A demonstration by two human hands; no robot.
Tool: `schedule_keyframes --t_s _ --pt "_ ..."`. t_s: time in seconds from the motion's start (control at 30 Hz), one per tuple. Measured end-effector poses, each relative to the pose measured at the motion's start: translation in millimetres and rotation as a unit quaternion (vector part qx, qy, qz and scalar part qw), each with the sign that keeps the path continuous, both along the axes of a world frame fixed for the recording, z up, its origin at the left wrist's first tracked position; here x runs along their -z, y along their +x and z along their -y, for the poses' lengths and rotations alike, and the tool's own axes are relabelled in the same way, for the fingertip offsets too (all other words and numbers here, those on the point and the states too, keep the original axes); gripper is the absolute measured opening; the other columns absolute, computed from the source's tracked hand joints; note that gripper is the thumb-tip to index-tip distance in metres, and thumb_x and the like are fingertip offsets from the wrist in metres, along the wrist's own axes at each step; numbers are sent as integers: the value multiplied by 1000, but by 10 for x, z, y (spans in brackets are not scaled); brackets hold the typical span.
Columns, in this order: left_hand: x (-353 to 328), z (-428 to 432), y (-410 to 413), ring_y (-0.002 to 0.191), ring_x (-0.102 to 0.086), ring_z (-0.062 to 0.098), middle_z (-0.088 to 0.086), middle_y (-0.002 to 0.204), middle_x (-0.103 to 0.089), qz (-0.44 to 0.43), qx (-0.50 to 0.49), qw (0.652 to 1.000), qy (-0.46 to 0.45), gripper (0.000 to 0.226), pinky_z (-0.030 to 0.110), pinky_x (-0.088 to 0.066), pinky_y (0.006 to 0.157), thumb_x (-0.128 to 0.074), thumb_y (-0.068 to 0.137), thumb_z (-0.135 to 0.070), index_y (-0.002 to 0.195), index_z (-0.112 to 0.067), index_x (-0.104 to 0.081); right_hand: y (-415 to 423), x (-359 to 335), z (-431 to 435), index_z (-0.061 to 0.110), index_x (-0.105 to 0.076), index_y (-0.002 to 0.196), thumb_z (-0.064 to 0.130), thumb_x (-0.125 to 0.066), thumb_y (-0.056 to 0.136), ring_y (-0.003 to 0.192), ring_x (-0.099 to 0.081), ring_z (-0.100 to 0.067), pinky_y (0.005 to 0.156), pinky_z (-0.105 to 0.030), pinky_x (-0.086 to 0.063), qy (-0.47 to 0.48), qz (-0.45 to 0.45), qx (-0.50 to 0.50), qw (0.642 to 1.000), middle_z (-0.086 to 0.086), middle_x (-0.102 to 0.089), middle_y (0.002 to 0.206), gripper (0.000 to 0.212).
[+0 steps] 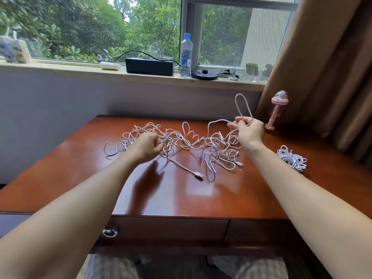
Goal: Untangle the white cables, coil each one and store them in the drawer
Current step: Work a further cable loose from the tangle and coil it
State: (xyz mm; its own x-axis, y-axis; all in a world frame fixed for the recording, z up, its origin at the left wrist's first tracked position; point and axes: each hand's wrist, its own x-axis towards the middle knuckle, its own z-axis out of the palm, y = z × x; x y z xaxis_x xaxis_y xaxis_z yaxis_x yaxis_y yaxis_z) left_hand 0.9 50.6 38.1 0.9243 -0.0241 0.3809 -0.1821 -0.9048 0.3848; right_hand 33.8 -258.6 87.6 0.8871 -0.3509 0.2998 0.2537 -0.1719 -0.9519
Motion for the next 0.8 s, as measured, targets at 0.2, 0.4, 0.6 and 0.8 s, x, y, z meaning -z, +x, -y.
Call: schedule_keyframes --t_s 0.2,0.4,0.6,0.8 --pt "129 5 57 87 -61 30 7 88 -65 -11 -3 1000 -2 17 33 -43 72 -61 93 -24 84 -9 -63 -17 100 -22 8 -66 96 2 -46 103 80 -77 -15 86 -41 -59 11 -9 -36 999 -3 -74 77 22" --pt "52 202 126 146 -28 27 -1 150 -49 50 -33 994 96 32 43 -18 116 -58 93 -36 120 -20 -63 -80 -67 -202 0 -66 108 2 -47 104 78 -77 -11 70 -23 -59 54 9 -98 994 -14 -75 94 20" --pt "-176 763 -7 119 -60 17 1 128 -65 -70 145 959 -233 56 36 -46 105 -56 85 -44 133 -16 -57 -73 -151 -361 -8 -63 115 0 -47 105 83 -77 -17 79 -27 -62 88 29 -183 979 -17 -71 103 21" --pt "-103 1018 106 85 -73 20 7 99 -74 -101 158 903 -388 26 26 -51 68 -47 106 -21 113 -2 -63 115 -48 -462 -8 -63 116 -1 -48 104 86 -76 -22 86 -34 -61 107 28 -212 971 -13 -70 98 20"
